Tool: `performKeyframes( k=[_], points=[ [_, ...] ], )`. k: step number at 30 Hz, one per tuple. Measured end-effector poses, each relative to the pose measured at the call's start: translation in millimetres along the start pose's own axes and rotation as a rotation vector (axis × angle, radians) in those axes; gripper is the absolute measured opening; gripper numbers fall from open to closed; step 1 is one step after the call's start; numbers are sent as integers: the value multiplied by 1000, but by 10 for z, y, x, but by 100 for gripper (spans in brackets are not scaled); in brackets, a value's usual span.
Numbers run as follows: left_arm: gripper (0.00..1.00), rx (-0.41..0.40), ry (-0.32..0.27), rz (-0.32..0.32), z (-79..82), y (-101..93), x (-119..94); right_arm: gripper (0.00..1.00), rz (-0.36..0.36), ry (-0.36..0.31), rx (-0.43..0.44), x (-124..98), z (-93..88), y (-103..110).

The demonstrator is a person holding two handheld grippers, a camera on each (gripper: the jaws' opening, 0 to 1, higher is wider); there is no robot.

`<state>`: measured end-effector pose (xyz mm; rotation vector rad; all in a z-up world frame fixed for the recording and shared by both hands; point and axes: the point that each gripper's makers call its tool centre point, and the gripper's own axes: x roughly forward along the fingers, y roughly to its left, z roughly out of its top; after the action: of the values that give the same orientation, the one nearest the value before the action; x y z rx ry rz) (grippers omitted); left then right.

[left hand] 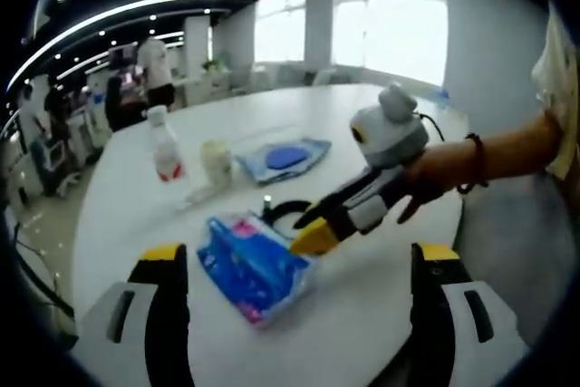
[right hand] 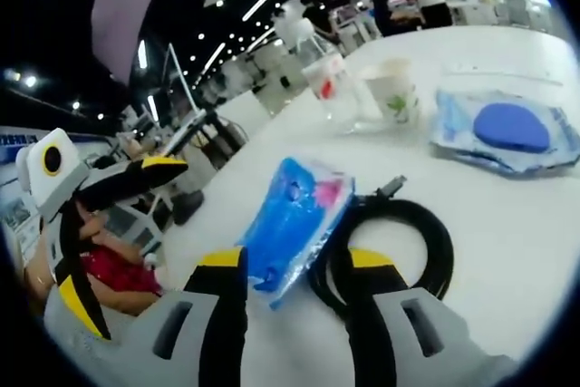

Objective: Arrange the tabletop items into an orderly group along one side of the table until the central work area is clear of visible clutter.

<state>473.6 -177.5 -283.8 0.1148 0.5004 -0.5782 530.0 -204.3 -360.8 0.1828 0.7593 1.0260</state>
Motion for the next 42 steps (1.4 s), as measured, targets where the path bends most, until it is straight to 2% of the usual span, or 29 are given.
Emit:
performKeyframes(
  k=[14, 21, 35, 38, 42],
  points=[
    [100, -8, 15, -25, -59, -48, 29, 24, 4, 7, 59, 120, -47, -22],
    [100, -9, 20, -35, -71, -84, 52, 5, -21, 10, 67, 111, -56, -83],
    [100, -15, 18, -25, -80, -75, 12, 1, -32, 8, 135, 125, -54, -114],
    [100, -15, 12, -22, -67, -63, 1, 1, -3, -5, 168, 125, -19, -57],
    [100, -15, 10, -13, -55, -31, -13, 1, 35, -24, 156, 109, 38, 35]
  ],
)
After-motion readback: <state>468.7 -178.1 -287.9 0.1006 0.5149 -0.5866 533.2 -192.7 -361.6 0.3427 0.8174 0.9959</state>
